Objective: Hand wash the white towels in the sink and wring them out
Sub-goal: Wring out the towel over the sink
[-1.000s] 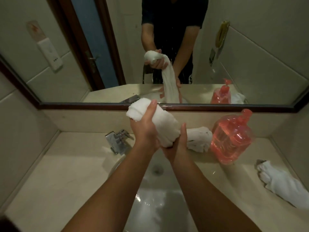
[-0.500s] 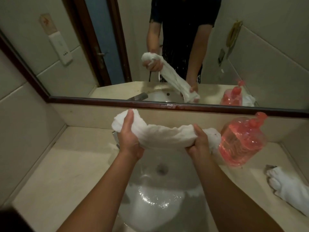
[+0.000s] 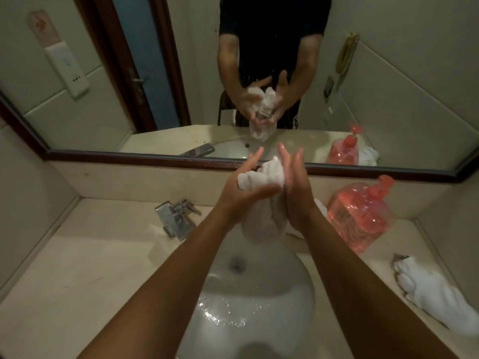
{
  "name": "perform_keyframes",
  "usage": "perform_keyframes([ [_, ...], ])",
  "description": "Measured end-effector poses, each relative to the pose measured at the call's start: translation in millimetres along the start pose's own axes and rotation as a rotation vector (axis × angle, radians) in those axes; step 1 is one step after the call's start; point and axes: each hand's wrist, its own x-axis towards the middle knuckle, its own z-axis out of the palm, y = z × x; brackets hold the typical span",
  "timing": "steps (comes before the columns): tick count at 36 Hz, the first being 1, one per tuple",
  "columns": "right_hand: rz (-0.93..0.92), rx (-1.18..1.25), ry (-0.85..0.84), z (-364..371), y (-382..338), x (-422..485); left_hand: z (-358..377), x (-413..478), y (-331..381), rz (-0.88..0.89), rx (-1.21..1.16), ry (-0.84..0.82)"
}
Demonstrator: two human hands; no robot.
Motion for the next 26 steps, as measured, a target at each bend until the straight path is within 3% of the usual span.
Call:
perform_keyframes([
  [4, 0.079, 0.145, -0.050, -4.1, -8.4, 4.2, 12.4, 4.8, -0.8, 0.013, -0.108, 0.073],
  [8, 0.121, 0.305, 0.001, -15.5, -1.0, 2.7, 26.4, 8.6, -6.0, 0.003, -0.064, 0.138],
  [14, 0.266, 0.146, 0.340, -40.8, 47.0, -4.5, 25.8, 7.5, -29.3, -0.140, -0.344, 0.259],
  [16, 0.388, 0.160, 0.352, -46.2, 69.6, -14.0, 15.8, 8.1, -39.0, -0.184, -0.556, 0.156],
  [21, 0.653, 0.441, 0.114, -35.0, 114.2, -43.2, 3.1, 10.8, -59.2, -0.318, -0.769, -0.171],
  [26, 0.594, 0.834, -0.377, -38.6, 119.7, -47.2, 1.6, 3.1, -75.8, -0.449, -0.748, -0.184],
])
